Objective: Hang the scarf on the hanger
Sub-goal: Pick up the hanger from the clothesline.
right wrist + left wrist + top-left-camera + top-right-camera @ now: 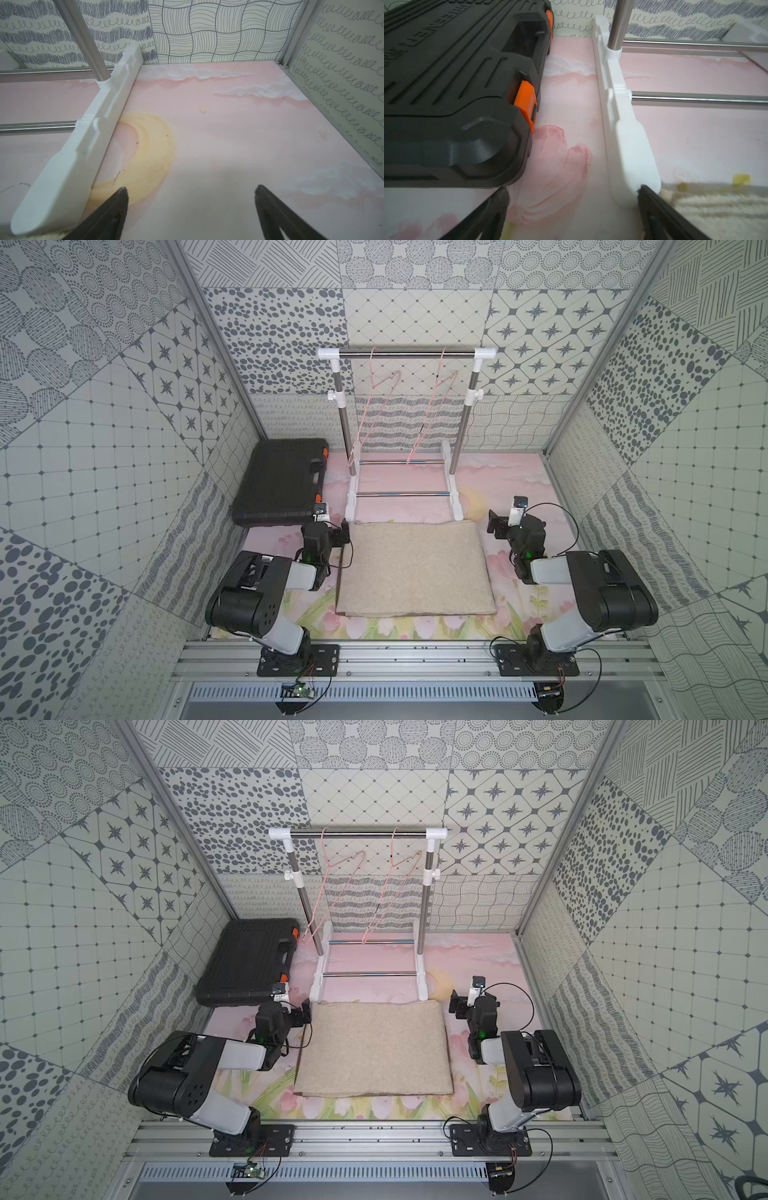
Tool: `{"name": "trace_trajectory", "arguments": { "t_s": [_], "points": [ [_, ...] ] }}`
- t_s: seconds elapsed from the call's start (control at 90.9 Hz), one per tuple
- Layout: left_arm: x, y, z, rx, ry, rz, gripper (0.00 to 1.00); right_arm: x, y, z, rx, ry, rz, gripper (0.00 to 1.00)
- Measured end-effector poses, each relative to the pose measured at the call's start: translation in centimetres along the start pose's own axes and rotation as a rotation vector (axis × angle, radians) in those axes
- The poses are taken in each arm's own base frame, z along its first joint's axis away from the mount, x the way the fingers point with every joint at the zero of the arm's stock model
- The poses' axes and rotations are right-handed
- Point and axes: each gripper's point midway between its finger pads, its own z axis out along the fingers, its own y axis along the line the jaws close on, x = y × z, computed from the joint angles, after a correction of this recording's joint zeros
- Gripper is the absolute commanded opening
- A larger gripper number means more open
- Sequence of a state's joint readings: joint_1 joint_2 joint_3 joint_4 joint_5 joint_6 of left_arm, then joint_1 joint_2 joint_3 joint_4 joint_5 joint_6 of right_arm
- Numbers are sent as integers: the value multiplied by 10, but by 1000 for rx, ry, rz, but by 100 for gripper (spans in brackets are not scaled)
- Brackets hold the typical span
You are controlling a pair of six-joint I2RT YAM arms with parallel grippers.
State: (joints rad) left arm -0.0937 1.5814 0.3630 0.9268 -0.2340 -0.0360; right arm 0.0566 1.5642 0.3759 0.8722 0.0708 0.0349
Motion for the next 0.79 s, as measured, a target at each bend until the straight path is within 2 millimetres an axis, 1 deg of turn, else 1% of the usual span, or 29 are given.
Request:
{"name": "trace_trajectory", "arguments": {
  "t_s": [0.792],
  "points": [
    [-1,4,0,-23,-3,-16,99,0,1,0,-4,0,-2,97]
  ]
}}
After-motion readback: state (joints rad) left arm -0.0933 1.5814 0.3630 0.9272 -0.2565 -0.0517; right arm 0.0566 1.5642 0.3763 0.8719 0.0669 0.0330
